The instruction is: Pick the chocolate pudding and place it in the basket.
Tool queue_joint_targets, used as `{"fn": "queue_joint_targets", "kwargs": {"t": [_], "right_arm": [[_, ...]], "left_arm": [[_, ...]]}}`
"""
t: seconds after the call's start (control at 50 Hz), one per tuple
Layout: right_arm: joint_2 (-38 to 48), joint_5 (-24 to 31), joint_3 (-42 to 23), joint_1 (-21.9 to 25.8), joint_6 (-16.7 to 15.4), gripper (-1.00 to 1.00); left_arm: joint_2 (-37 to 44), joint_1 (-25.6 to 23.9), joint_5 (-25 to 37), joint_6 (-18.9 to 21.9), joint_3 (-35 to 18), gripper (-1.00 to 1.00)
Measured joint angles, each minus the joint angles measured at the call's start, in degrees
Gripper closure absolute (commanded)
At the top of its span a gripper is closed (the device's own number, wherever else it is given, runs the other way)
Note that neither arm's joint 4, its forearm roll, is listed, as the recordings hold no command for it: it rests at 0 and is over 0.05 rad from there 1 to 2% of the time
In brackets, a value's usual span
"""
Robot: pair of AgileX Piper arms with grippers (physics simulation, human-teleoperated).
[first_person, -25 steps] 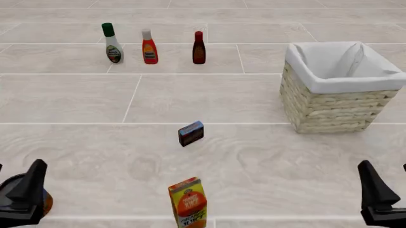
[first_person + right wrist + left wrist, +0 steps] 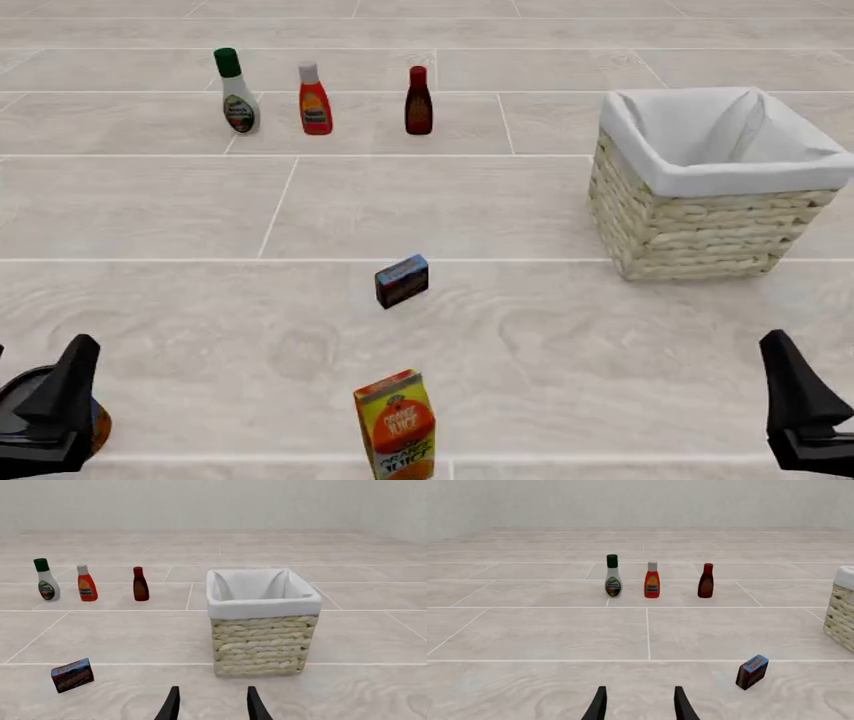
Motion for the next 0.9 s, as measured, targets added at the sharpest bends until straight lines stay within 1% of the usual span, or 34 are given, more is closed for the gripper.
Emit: {"fn": "queue_joint_targets", "kwargs": {"t": [0.06, 0.14, 0.26, 0.42, 0.58, 0.9], "right_arm": [[0.1, 0.5, -0.5, 0.3, -0.4, -1.0], [0.4, 0.7, -1.1, 1.2, -1.6, -1.0], [3.0, -1.3, -1.6, 3.1, -3.7, -1.0], [8.2, -4.8, -3.2, 5.7, -5.1, -1.0], [14.8, -8.6, -5.2, 8.4, -5.6, -1.0], [28.0, -14.7, -9.7, 12.8, -5.3, -1.0]], "left_arm": [[0.0, 0.0, 0.0, 0.0, 0.0, -1.0], [0.0, 0.0, 0.0, 0.0, 0.0, -1.0], [0.0, 0.0, 0.0, 0.0, 0.0, -1.0], [0.0, 0.0, 0.0, 0.0, 0.0, -1.0], [0.0, 0.0, 0.0, 0.0, 0.0, -1.0], [0.0, 0.0, 0.0, 0.0, 0.0, -1.0]]}}
